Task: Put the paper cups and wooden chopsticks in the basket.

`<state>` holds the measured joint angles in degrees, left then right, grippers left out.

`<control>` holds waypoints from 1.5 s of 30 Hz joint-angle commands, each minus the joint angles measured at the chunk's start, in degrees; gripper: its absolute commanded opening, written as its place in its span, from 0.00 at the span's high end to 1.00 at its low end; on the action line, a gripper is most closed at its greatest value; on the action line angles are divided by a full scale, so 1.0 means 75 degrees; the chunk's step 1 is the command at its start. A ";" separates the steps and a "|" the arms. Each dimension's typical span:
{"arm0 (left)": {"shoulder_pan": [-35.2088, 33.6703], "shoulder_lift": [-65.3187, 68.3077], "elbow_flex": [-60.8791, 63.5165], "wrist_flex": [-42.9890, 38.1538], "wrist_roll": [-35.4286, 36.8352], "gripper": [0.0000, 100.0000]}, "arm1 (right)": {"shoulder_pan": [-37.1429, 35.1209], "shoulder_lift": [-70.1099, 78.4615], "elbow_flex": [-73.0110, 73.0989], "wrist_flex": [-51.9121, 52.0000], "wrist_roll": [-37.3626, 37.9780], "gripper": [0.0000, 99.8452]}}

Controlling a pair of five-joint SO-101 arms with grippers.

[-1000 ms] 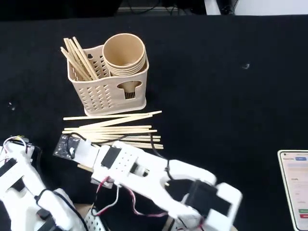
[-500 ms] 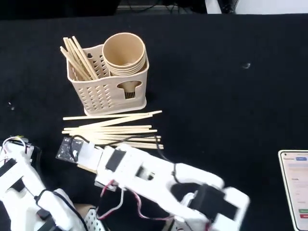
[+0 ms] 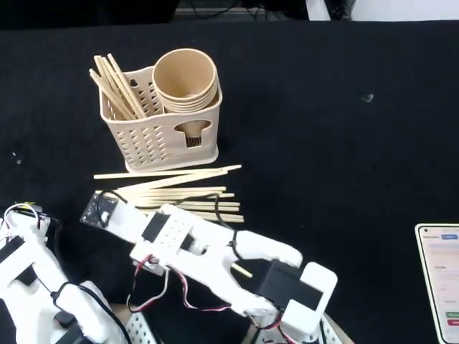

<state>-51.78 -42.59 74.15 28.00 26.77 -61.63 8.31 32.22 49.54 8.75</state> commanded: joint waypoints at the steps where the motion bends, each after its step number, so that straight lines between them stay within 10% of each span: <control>1: 0.0018 -0.0105 -0.0252 -0.0129 0.0012 0.79 | -0.0012 -0.0018 -0.0217 0.0270 -0.0047 0.99; 24: 0.0018 -0.0105 -0.0252 -0.0129 0.0012 0.79 | 0.1899 -0.7262 -0.0229 0.0774 -0.0117 0.99; 35: 0.0018 -0.0105 -0.0252 -0.0129 0.0012 0.79 | 0.1770 -0.5656 0.3182 -0.1629 -0.0117 0.99; 45: 0.0018 -0.0105 -0.0252 -0.0129 0.0012 0.79 | 0.1770 -0.1893 0.1354 -0.2016 -0.0117 0.99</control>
<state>-51.78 -42.59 74.15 28.00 26.77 -48.26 -11.21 48.48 35.03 8.22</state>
